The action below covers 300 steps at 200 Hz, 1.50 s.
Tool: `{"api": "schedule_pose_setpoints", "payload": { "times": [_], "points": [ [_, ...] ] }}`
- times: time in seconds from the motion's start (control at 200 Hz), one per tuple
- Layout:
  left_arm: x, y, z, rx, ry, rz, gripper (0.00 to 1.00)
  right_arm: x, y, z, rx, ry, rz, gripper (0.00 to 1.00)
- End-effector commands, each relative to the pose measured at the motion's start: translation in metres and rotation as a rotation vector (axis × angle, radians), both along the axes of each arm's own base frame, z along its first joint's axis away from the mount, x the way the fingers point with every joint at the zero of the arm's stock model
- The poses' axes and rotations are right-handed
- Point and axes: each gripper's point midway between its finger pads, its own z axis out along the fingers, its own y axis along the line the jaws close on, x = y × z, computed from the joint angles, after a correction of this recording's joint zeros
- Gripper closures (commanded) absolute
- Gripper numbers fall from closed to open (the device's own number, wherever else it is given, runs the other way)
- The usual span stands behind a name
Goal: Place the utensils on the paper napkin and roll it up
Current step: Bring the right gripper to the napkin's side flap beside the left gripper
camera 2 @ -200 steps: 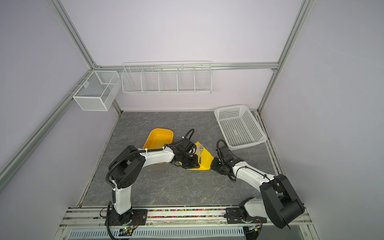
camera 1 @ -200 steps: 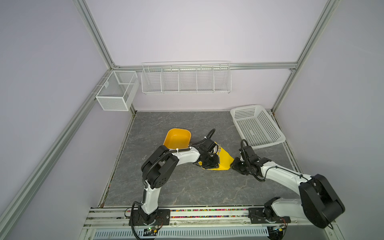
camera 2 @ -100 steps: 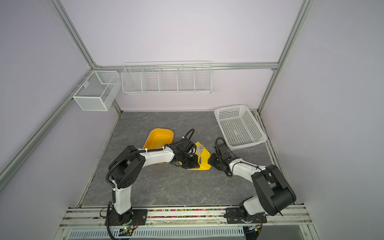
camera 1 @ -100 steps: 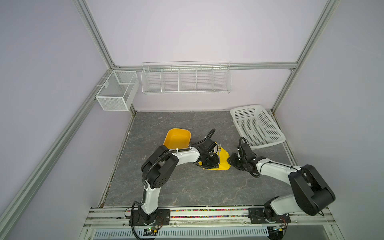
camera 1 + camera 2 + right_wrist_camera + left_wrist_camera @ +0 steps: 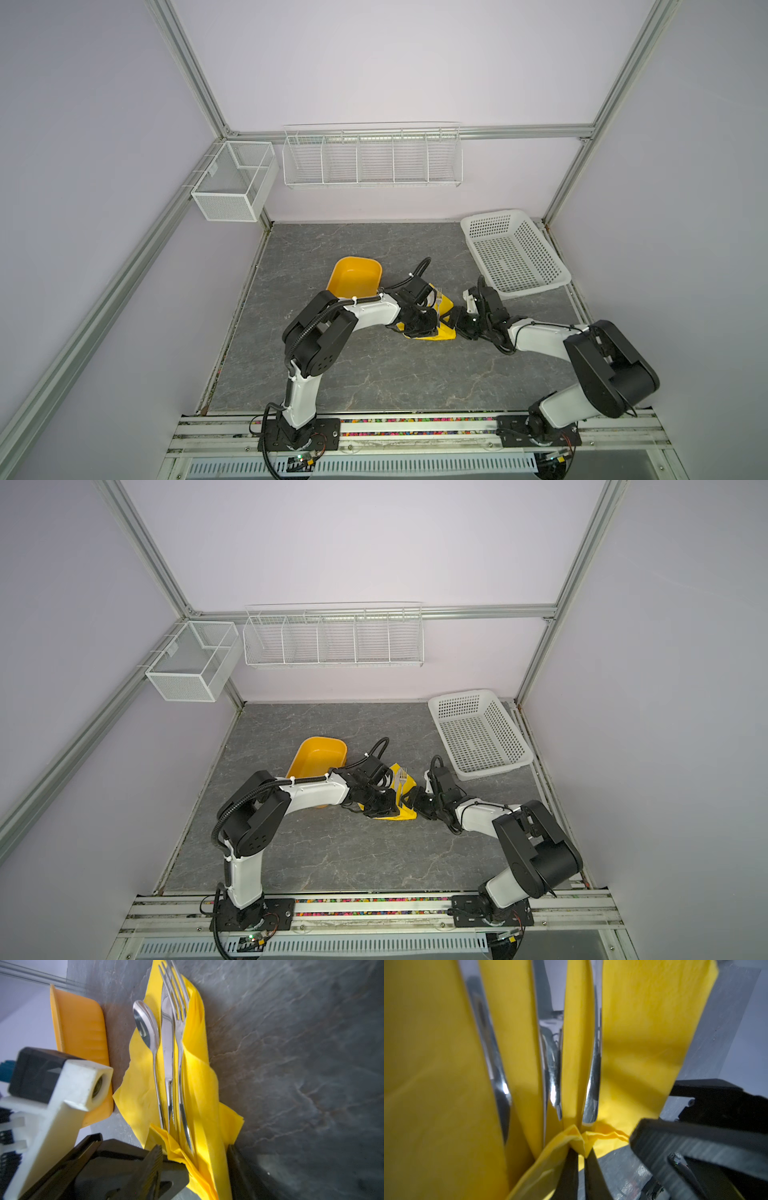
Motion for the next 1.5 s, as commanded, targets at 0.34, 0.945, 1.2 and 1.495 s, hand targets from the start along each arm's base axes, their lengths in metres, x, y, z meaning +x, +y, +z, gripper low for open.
{"api": "schedule_pose_setpoints", "payload": {
  "times": [0.34,0.945,1.2,1.495],
  "points": [
    [0.003,-0.001,0.003,0.016,-0.023,0.0,0.9,-0.025,0.005,0.015,0.096,0.011,0.035,0.4],
    [0.002,0.003,0.007,0.015,-0.036,0.002,0.9,0.03,0.019,0.019,0.17,-0.009,-0.036,0.38],
    [0.002,0.003,0.006,0.013,-0.035,0.005,0.9,0.018,0.012,0.013,0.155,0.01,-0.046,0.41],
    [0.003,0.002,0.009,0.007,-0.04,0.005,0.9,0.0,-0.001,0.022,0.084,0.001,-0.019,0.48]
  ]
}}
